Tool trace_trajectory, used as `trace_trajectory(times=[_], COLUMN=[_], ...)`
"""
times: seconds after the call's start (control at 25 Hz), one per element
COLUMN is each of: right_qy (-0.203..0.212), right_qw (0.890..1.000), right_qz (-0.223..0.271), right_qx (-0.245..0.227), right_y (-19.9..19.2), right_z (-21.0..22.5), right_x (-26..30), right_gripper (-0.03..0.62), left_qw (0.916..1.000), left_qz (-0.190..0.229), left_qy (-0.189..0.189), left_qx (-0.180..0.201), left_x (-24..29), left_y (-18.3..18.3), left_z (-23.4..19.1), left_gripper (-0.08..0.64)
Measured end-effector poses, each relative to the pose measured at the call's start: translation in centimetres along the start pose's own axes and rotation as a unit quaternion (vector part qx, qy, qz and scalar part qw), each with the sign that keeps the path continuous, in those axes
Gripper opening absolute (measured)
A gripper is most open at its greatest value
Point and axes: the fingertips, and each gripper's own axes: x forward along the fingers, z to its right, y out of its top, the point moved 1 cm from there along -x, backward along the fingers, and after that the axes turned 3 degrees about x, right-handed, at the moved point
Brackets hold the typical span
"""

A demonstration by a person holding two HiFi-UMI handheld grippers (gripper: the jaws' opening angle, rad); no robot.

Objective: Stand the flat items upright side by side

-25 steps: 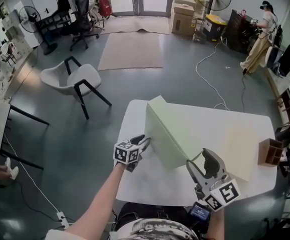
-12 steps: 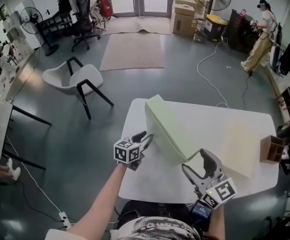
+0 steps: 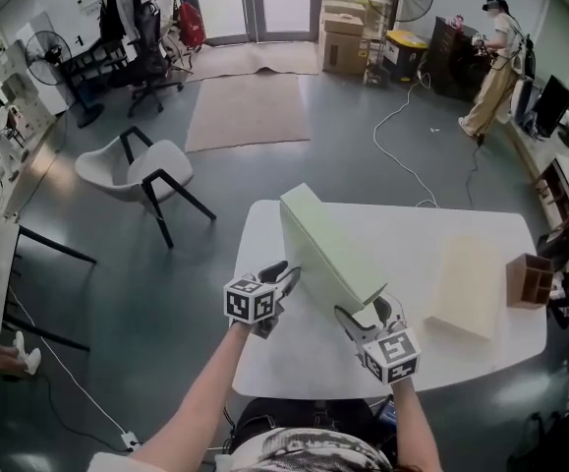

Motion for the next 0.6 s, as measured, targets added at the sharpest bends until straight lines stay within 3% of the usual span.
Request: trace_trajectory(times=[0.24, 0.44, 0.6], right_qy=[-0.130, -0.222, -0.265], right_qw=[0.991, 0.972, 0.960], right_qz=[0.027, 0.032, 0.037], right_qx=[0.031, 0.063, 0.081], right_y=[-0.3, -0.9, -1.2], right_z=[1.2, 5.7, 8.8], right_x=[-1.9, -3.7, -4.4], right_gripper=[0.299, 0.299, 0.299], left_qw=[0.9944, 0.9900, 0.9859], left_qz=[-0.044, -0.041, -0.037], left_qy=[-0.047, -0.074, -0.094], left_qx=[0.083, 0.112, 0.134], left_x=[2.7, 2.9, 2.0], left_y=[0.2, 0.5, -0.2], left_z=[3.4, 6.2, 8.8], left_gripper=[0.172, 0.172, 0.172])
